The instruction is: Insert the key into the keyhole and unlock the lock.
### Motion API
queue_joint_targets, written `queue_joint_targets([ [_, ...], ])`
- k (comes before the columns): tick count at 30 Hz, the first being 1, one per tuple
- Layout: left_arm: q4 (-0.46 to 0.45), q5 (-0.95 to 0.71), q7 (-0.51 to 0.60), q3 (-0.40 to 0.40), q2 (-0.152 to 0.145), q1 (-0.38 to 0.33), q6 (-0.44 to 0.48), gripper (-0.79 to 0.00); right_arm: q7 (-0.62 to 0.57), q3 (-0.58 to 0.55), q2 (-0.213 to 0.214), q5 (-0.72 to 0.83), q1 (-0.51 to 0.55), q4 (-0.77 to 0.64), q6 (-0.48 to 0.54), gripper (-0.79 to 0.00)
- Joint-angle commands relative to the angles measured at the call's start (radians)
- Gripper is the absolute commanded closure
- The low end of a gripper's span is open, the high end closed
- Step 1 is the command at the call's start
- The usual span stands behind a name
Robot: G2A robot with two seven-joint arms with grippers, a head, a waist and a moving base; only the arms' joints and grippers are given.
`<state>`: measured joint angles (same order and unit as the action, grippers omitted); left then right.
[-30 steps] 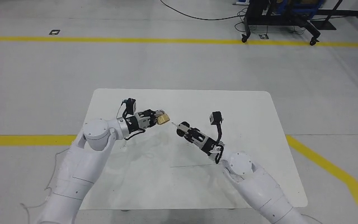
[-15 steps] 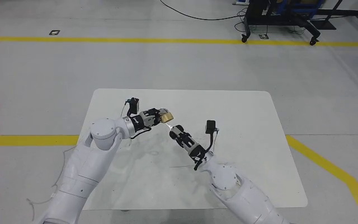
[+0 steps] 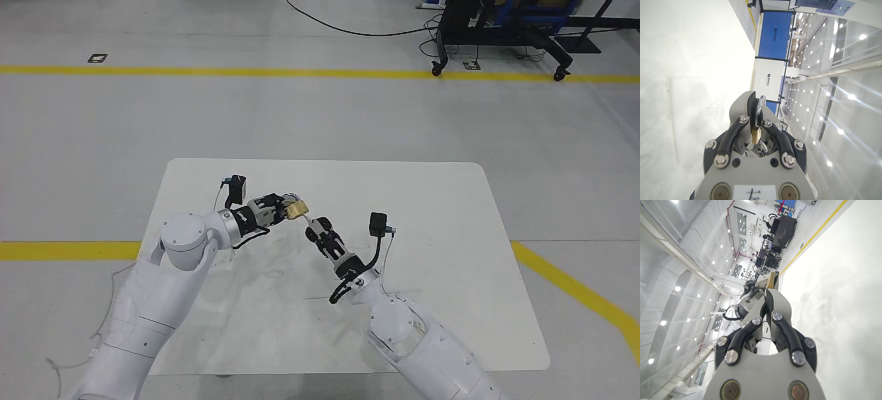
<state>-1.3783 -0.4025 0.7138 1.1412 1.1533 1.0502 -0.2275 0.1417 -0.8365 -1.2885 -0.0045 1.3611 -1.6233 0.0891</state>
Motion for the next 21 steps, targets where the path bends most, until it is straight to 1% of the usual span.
queue_joint_targets([
  [1,-0.001,-0.002,0.000,0.002,0.000,0.002,0.002,0.000,-0.003,0.000,-0.003,0.001,-0.001,0.003,-0.008,0.000],
  [21,0.000,-0.001,-0.004,0.008,0.002,0.003,0.001,0.000,-0.021,-0.013,-0.033,-0.003,-0.004,0.023,-0.012,0.000],
])
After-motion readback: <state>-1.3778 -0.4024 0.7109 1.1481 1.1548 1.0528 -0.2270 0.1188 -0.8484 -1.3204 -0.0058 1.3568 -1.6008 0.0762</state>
